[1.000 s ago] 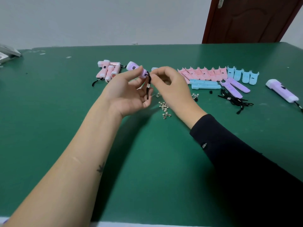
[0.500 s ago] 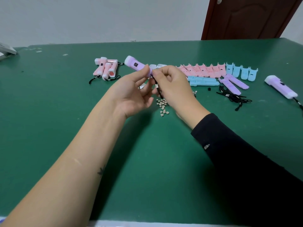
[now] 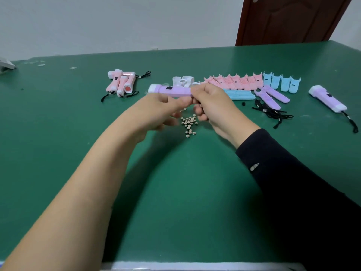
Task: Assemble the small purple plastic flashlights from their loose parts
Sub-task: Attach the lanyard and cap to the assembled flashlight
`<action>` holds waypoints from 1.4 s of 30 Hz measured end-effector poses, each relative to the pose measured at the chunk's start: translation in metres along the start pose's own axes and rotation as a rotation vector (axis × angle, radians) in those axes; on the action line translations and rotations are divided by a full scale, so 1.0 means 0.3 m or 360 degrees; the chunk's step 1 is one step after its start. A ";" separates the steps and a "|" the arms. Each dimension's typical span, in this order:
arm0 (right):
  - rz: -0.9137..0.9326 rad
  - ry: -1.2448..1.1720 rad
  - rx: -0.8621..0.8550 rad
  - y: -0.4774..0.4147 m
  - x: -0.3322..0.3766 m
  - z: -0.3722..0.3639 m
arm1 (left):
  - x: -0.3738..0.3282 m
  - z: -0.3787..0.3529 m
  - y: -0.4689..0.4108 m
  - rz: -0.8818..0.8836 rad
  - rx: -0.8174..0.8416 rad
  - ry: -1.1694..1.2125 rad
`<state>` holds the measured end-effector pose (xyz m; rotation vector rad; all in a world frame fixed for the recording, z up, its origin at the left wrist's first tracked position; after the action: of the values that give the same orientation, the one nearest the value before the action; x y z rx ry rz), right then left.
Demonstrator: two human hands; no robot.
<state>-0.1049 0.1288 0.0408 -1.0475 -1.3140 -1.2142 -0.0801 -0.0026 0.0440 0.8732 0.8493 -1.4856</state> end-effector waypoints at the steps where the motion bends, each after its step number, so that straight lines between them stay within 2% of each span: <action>1: -0.0010 0.0071 0.0034 0.001 -0.002 0.004 | -0.033 0.040 -0.005 -0.0204 -0.0212 -0.0319; 3: -0.0025 0.0199 0.0103 0.003 -0.012 0.004 | -0.120 0.079 0.010 -0.0636 -0.0525 -0.0755; 5: -0.0032 0.0295 0.0140 0.002 -0.021 -0.004 | -0.151 0.041 0.013 -0.0847 -0.0428 -0.1132; 7: -0.0008 0.0371 0.0144 0.001 -0.020 -0.011 | -0.131 0.007 0.004 -0.0862 -0.0269 -0.1283; 16: 0.0074 0.0554 0.0115 0.000 -0.020 -0.009 | -0.071 -0.007 -0.009 -0.0622 -0.0077 -0.0747; 25: 0.0197 0.0797 0.0042 0.005 0.000 0.001 | -0.011 0.014 -0.027 -0.0426 -0.0170 -0.0468; 36: 0.0298 0.0996 -0.0004 0.004 0.010 0.002 | -0.027 0.003 -0.023 -0.0574 -0.0179 -0.0321; 42: 0.0578 0.1357 -0.0106 0.027 0.051 -0.005 | -0.019 -0.001 -0.027 -0.0605 -0.0155 -0.0307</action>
<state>-0.0984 0.1275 0.0570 -0.6400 -0.4058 -1.2174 -0.0877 0.0008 0.0492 0.5023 0.9695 -1.8071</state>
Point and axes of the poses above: each hand's wrist, its own y-axis away from the middle knuckle, its own z-axis out of the back of the hand, x = y × z, the point moved 8 cm from there along -y, towards the middle knuckle, and after that the axes turned 8 degrees about -z, right-handed, at the moved point
